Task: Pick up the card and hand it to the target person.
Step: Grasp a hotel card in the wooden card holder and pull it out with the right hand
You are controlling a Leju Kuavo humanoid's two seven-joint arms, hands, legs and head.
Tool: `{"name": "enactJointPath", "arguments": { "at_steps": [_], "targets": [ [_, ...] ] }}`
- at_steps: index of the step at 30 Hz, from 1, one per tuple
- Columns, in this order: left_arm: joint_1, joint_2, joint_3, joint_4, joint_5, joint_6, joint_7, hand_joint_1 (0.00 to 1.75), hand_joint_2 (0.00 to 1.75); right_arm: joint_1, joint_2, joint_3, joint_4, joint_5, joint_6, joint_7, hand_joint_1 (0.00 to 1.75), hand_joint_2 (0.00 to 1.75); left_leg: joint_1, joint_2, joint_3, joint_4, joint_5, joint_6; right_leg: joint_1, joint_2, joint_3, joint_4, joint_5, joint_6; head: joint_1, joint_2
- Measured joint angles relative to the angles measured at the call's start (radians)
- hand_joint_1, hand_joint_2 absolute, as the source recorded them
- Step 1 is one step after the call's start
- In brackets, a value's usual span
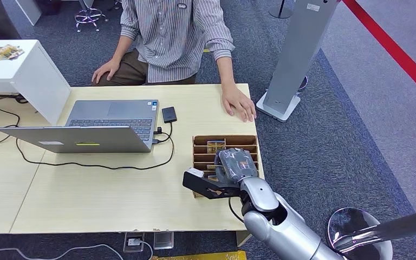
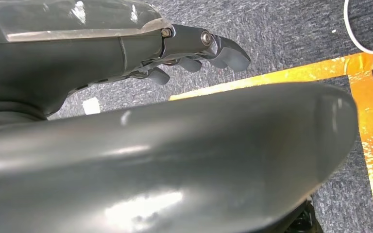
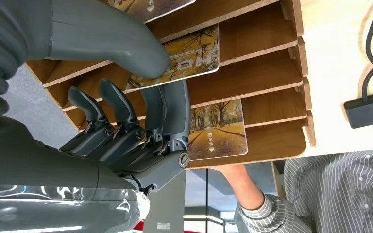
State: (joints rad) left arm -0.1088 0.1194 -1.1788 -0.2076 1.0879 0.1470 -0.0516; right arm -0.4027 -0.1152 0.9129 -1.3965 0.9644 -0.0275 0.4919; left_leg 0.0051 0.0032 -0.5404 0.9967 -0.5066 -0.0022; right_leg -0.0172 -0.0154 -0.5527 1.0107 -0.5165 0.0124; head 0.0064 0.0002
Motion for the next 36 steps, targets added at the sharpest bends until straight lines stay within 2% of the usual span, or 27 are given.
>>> {"name": "enactJointPath", "arguments": {
  "at_steps": [16, 30, 33, 36],
  "targets": [
    [0.001, 0.000, 0.000, 0.000, 0.000, 0.012, -0.030, 0.00, 0.00, -0.003, -0.006, -0.019, -0.024, 0.017, -0.050, 0.028, 1.57, 1.75, 0.000, 0.000, 0.000, 0.000, 0.000, 0.000, 0.000, 0.000, 0.000, 0.000, 0.000, 0.000, 0.000, 0.000],
    [0.005, 0.001, 0.000, 0.000, 0.018, 0.011, -0.010, 0.00, 0.00, -0.030, -0.090, -0.134, -0.326, -0.106, -0.021, 0.063, 1.57, 1.75, 0.000, 0.000, 0.000, 0.000, 0.000, 0.000, 0.000, 0.000, 0.000, 0.000, 0.000, 0.000, -0.001, 0.000],
    [0.005, 0.001, 0.000, 0.000, 0.017, 0.009, -0.010, 0.00, 0.00, -0.031, -0.093, -0.146, -0.362, -0.104, -0.038, 0.035, 1.57, 1.75, 0.000, 0.000, 0.000, 0.000, 0.000, 0.000, 0.000, 0.000, 0.000, 0.000, 0.000, 0.000, -0.001, 0.000],
    [0.004, 0.001, 0.000, 0.000, 0.014, 0.003, -0.014, 0.00, 0.00, -0.031, -0.093, -0.158, -0.366, -0.111, -0.110, -0.056, 1.57, 1.75, 0.000, 0.000, 0.000, 0.000, 0.000, 0.000, 0.000, 0.000, 0.000, 0.000, 0.000, 0.000, -0.001, 0.000]
  ]
}}
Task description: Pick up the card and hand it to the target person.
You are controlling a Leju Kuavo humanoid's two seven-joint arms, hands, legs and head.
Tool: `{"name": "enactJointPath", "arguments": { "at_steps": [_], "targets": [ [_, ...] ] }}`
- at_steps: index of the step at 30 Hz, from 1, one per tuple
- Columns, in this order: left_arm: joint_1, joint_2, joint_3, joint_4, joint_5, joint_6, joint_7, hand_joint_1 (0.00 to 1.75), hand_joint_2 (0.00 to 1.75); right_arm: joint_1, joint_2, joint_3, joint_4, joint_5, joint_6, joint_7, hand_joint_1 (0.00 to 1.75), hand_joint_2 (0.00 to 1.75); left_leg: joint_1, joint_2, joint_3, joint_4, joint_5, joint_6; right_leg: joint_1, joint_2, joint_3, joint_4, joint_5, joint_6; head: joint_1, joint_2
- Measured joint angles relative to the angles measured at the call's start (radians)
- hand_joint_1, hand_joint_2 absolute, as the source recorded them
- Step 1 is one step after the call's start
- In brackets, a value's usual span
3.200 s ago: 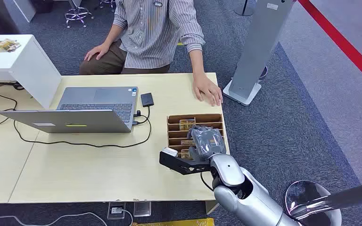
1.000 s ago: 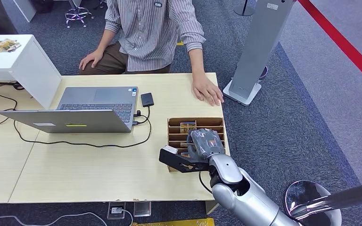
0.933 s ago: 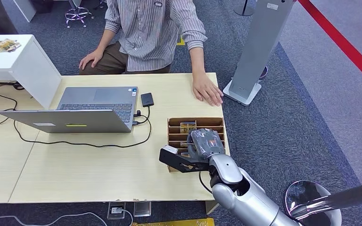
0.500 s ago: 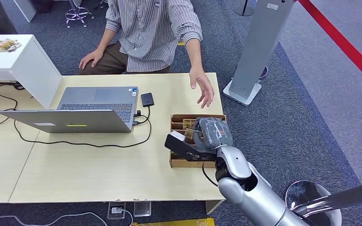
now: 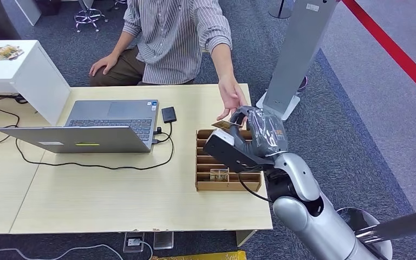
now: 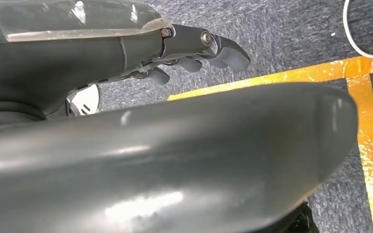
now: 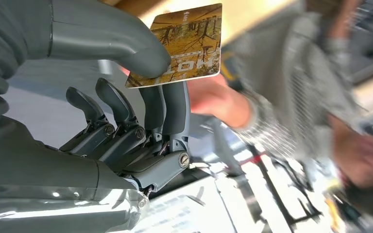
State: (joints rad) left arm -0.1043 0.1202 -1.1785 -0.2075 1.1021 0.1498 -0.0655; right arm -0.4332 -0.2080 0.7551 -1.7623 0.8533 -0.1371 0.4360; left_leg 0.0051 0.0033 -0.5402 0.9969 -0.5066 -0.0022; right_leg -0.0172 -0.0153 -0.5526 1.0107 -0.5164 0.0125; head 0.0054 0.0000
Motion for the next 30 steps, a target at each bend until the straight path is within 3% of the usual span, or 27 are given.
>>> {"name": "enactJointPath", "arguments": {
  "at_steps": [6, 11, 30],
  "targets": [
    [-0.001, -0.002, 0.000, 0.000, -0.013, -0.008, -0.011, 0.00, 0.00, 0.001, 0.015, -0.024, 0.054, 0.039, -0.222, -0.195, 1.57, 1.75, 0.000, 0.000, 0.000, 0.000, 0.000, 0.000, 0.000, 0.000, 0.000, 0.000, 0.000, 0.000, 0.001, 0.000],
    [-0.002, -0.006, 0.000, 0.000, -0.015, -0.003, -0.013, 0.00, 0.00, 0.001, 0.028, -0.050, 0.134, 0.116, -0.385, -0.234, 1.57, 1.75, 0.000, 0.000, 0.000, 0.000, 0.000, 0.000, 0.000, 0.000, 0.000, 0.000, 0.000, 0.000, 0.002, 0.000],
    [-0.002, -0.006, -0.001, 0.000, -0.029, 0.006, -0.037, 0.00, 0.00, 0.008, 0.048, -0.060, 0.272, 0.195, -0.405, -0.167, 1.57, 1.75, 0.000, 0.000, -0.002, 0.000, 0.001, 0.000, 0.000, -0.001, -0.001, 0.000, 0.000, 0.000, 0.001, 0.000]
  ]
}}
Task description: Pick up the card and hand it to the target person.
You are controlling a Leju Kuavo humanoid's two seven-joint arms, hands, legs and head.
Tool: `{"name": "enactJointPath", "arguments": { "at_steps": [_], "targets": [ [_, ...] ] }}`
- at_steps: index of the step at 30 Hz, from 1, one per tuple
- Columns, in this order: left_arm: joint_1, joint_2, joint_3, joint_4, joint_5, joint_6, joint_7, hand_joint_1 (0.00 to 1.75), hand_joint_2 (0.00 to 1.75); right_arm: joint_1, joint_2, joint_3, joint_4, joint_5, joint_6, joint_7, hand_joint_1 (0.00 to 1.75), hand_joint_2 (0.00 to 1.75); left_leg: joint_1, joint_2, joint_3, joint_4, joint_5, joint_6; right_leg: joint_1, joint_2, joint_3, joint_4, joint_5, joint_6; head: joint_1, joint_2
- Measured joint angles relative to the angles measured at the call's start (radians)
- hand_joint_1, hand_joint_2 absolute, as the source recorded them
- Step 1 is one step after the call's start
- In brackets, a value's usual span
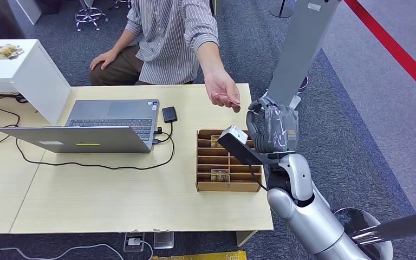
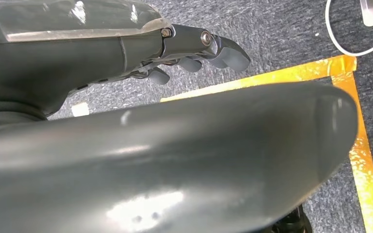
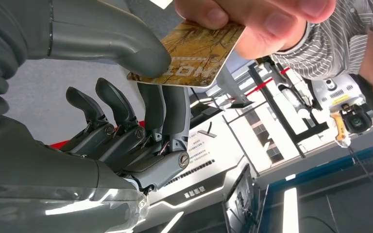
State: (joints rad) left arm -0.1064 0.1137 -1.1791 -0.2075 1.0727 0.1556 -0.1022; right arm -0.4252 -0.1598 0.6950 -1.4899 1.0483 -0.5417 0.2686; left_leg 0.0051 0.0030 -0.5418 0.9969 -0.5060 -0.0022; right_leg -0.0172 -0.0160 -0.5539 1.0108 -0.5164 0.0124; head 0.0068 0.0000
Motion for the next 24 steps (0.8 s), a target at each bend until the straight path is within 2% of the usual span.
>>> {"name": "enactJointPath", "arguments": {
  "at_steps": [2, 5, 6, 9, 14, 19, 24],
  "targets": [
    [0.000, 0.000, 0.000, 0.000, 0.000, 0.000, 0.000, 0.00, 0.00, 0.000, 0.000, 0.000, 0.002, 0.000, 0.000, 0.000, 1.57, 1.75, 0.000, 0.000, 0.000, 0.000, 0.000, 0.000, 0.000, 0.000, 0.000, 0.000, 0.000, 0.000, 0.000, 0.000],
    [0.000, 0.000, -0.001, 0.000, 0.001, 0.001, -0.002, 0.00, 1.31, 0.002, 0.000, -0.001, 0.006, -0.012, -0.003, -0.002, 0.39, 1.75, 0.000, 0.000, 0.000, 0.000, 0.000, 0.000, 0.000, 0.000, 0.000, 0.000, 0.000, 0.000, -0.001, 0.000],
    [0.000, 0.000, -0.001, 0.000, 0.003, 0.001, -0.004, 0.00, 1.31, 0.004, 0.000, -0.001, 0.006, -0.026, -0.007, -0.006, 0.00, 1.75, 0.000, 0.000, 0.000, 0.000, 0.000, 0.000, 0.000, 0.000, 0.000, 0.000, 0.000, 0.000, -0.001, 0.000],
    [0.000, 0.000, 0.000, 0.000, 0.019, 0.003, -0.007, 0.00, 0.00, 0.020, -0.001, -0.005, -0.004, -0.073, -0.019, -0.019, 0.00, 1.75, 0.000, 0.000, 0.000, 0.000, 0.000, 0.000, 0.000, 0.000, 0.000, 0.000, 0.000, 0.000, 0.000, 0.000],
    [0.001, 0.000, 0.003, 0.000, 0.035, 0.002, 0.010, 0.00, 0.00, 0.062, -0.003, -0.014, -0.046, -0.140, -0.015, -0.021, 0.00, 1.75, 0.000, 0.000, 0.001, 0.000, 0.000, 0.000, 0.000, 0.000, 0.000, 0.000, 0.000, 0.000, -0.001, 0.000],
    [0.002, 0.002, 0.003, 0.000, 0.039, 0.004, 0.033, 0.00, 0.00, 0.127, -0.021, -0.024, -0.109, -0.524, 0.051, -0.108, 0.00, 1.75, 0.000, 0.000, 0.001, 0.000, 0.000, 0.000, 0.000, 0.000, 0.000, 0.000, 0.000, 0.000, -0.001, 0.000],
    [0.003, 0.006, 0.003, 0.000, 0.039, 0.012, 0.040, 0.00, 0.00, 0.204, -0.045, -0.040, -0.157, -0.806, 0.130, -0.170, 0.00, 1.75, 0.000, 0.000, 0.000, 0.000, 0.000, 0.000, 0.000, 0.000, 0.000, 0.000, 0.000, 0.000, -0.001, 0.000]
  ]
}}
